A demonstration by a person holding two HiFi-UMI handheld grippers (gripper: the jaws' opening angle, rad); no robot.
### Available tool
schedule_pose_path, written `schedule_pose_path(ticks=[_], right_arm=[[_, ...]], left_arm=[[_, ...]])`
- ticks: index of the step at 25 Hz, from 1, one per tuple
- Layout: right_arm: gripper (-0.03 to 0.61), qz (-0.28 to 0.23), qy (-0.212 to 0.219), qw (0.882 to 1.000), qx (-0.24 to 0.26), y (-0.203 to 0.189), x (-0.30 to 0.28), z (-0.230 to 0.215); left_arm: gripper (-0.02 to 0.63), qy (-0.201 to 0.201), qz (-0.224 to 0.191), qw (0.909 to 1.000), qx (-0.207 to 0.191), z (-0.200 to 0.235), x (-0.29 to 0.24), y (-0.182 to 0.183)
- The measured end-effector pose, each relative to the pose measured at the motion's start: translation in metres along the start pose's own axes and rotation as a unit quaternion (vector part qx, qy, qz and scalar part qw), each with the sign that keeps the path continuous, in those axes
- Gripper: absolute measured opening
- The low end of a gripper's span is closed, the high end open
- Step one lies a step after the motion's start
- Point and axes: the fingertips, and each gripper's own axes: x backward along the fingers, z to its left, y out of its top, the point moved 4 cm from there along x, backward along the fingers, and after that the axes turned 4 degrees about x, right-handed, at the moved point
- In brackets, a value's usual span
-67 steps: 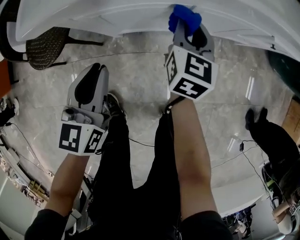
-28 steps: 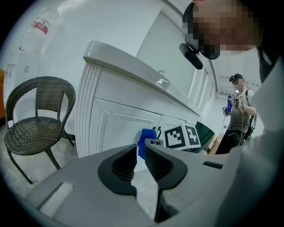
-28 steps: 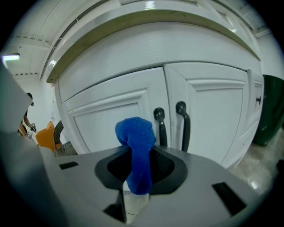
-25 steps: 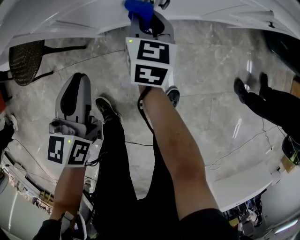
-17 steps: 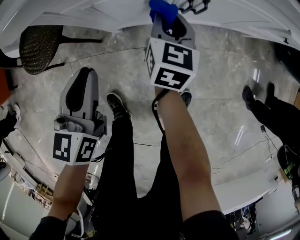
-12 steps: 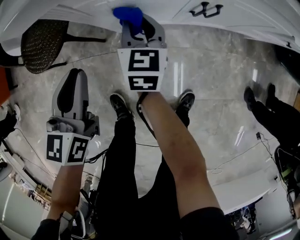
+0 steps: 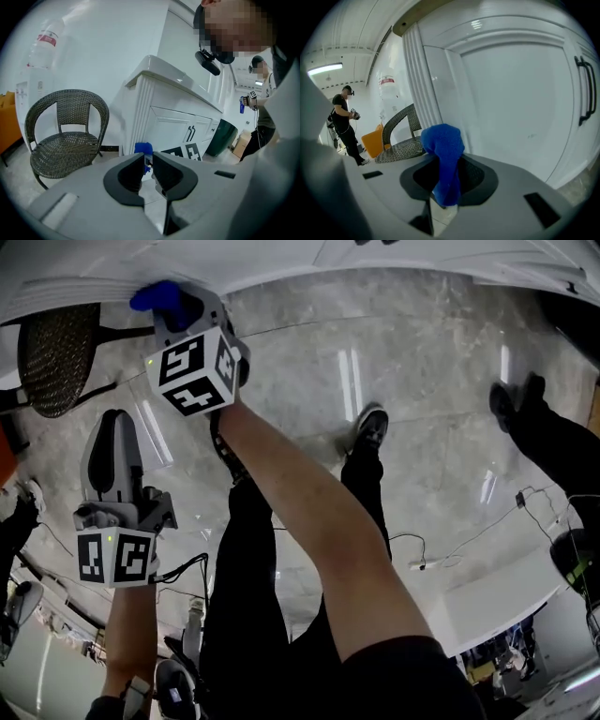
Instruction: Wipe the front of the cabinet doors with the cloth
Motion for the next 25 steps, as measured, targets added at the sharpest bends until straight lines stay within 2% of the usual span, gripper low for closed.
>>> schedule_pose_path(ticks=[4, 8, 15, 20, 25], right_arm=[[0.084, -0.006, -0.019, 1.000, -0.011, -0.009, 0.017, -0.038], [0.086, -0.001, -0.058, 0.998, -0.031, -0.019, 0.035, -0.096], [0.085, 0.020, -0.095, 0.995, -0.008, -0.029, 0.074, -0.186], [0.085, 0.030, -0.111, 0.993, -0.002, -0.033, 0.095, -0.228], [0.085, 0.037, -0.125, 0.991, 0.002, -0.040, 0.112, -0.251]], left_arm=[[0.057, -0.012, 0.006, 0.9998, 0.012, -0.028, -0.017, -0.014], [0.057, -0.035, 0.010, 0.9992, 0.019, -0.070, -0.040, -0.019], [0.057, -0.053, 0.016, 0.9980, 0.031, -0.120, -0.072, -0.035], [0.057, -0.052, 0.017, 0.9978, 0.037, -0.140, -0.086, -0.042], [0.057, -0.055, 0.011, 0.9981, 0.028, -0.149, -0.093, -0.039]])
